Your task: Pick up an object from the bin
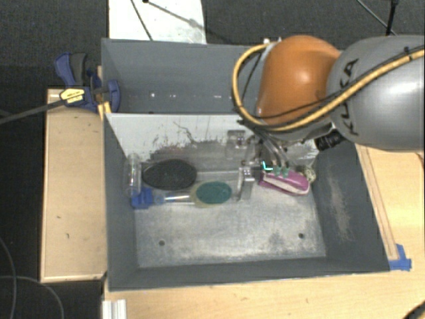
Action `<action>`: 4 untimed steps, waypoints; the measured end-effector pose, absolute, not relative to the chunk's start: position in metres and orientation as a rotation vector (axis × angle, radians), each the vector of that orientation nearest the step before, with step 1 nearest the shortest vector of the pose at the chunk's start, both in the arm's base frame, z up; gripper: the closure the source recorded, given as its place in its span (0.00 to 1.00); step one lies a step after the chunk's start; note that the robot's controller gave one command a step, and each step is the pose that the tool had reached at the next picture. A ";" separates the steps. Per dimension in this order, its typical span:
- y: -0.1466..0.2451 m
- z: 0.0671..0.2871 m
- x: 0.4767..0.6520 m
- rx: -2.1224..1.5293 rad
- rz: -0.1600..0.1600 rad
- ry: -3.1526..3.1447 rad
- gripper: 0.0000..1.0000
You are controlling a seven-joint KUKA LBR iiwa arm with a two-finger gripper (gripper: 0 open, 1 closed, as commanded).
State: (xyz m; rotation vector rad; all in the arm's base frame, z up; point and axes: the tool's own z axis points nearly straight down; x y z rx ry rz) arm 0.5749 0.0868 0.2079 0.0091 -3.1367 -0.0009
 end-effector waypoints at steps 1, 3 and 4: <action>0.153 0.068 0.583 0.316 -0.001 -3.124 0.00; 0.152 0.112 0.568 1.031 -0.002 -2.975 0.00; 0.123 0.071 0.563 0.857 -0.002 -3.028 0.00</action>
Offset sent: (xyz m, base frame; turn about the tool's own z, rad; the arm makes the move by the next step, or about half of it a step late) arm 0.0090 0.0655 -0.1379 -0.1953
